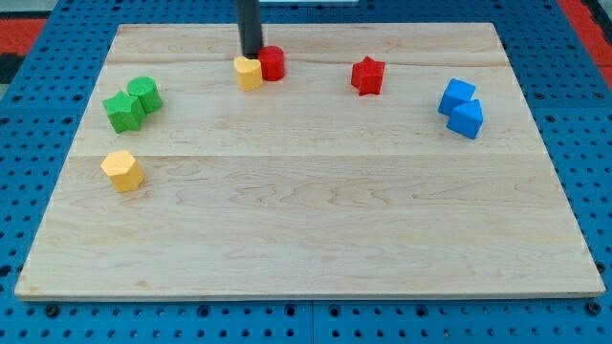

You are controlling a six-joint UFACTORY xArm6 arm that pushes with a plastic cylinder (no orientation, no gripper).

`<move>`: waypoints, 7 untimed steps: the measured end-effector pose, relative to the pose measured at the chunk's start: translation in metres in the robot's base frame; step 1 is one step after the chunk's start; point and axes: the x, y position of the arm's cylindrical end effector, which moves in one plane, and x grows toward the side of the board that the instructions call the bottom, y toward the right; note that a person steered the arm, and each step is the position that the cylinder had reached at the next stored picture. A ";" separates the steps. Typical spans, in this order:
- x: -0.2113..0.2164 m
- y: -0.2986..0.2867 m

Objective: Move the yellow heart to the top center of the board

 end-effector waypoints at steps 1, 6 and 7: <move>0.032 0.031; 0.050 -0.012; 0.050 0.025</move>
